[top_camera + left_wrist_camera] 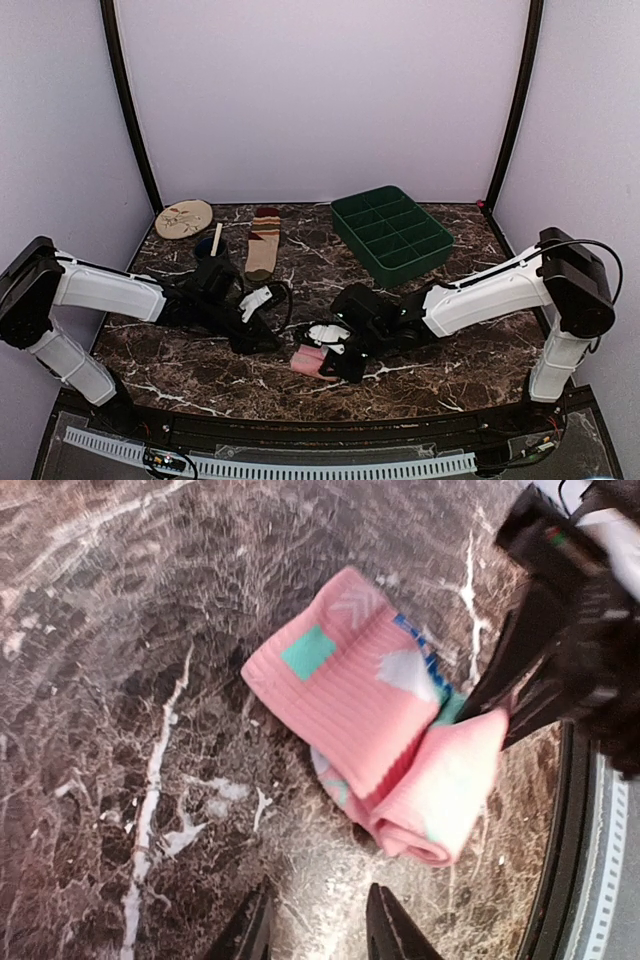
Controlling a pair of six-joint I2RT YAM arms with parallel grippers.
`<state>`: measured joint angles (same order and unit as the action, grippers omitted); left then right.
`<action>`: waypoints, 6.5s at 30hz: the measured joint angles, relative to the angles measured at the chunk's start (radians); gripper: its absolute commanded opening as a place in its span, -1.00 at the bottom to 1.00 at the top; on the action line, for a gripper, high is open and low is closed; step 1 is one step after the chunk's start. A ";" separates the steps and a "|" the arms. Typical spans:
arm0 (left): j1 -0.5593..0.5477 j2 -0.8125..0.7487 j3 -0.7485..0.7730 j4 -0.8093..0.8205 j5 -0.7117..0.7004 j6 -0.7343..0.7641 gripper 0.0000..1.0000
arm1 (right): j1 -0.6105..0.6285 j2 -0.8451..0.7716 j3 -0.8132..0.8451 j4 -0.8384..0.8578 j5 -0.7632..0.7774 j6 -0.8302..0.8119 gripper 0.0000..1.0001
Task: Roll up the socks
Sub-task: Roll the sock at the center of the board.
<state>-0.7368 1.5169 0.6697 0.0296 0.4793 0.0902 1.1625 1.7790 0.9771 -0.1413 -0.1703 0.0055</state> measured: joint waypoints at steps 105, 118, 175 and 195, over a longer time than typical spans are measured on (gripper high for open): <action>-0.242 0.269 0.261 -0.097 0.066 0.391 -1.00 | -0.290 0.031 -0.126 0.021 -0.622 0.121 -0.35; -0.225 0.289 0.279 -0.129 0.117 0.385 -1.00 | -0.349 -0.114 -0.277 0.026 -0.531 0.216 -0.33; -0.140 0.522 0.541 -0.388 0.453 0.351 -1.00 | 0.242 -0.116 -0.135 -0.018 0.552 0.001 -0.31; -0.116 0.524 0.542 -0.416 0.450 0.298 -0.53 | 0.184 -0.092 -0.120 0.013 0.430 -0.026 -0.98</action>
<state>-0.8524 2.0407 1.2118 -0.3862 0.9291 0.3885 1.3464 1.6871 0.8570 -0.1280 0.2592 -0.0208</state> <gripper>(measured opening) 0.183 0.206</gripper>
